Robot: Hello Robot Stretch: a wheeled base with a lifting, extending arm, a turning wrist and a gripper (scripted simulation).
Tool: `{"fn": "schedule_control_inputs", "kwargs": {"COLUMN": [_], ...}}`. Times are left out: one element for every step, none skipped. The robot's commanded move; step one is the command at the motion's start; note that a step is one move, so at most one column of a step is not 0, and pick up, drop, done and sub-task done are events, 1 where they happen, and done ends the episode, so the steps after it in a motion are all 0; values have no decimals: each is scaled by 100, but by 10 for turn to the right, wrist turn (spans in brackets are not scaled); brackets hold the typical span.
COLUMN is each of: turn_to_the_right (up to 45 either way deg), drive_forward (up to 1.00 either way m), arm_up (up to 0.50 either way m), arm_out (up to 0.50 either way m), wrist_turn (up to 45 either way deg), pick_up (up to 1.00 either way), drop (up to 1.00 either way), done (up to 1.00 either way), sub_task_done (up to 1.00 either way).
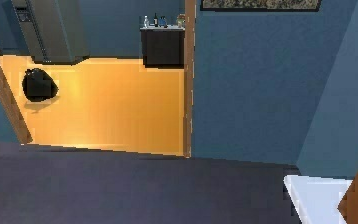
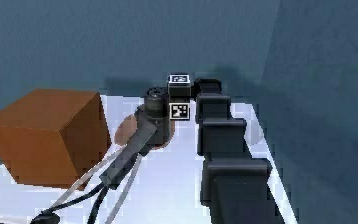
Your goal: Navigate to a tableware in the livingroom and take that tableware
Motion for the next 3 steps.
{"fn": "schedule_control_inputs", "kwargs": {"turn_to_the_right": [0, 0, 0], "drive_forward": [0, 0, 0], "arm_up": [0, 0, 0], "arm_out": [0, 0, 0], "wrist_turn": [450, 450, 390], "pick_up": [0, 0, 0], "drop": [0, 0, 0], "done": [0, 0, 0], "sub_task_done": [0, 0, 0]}}
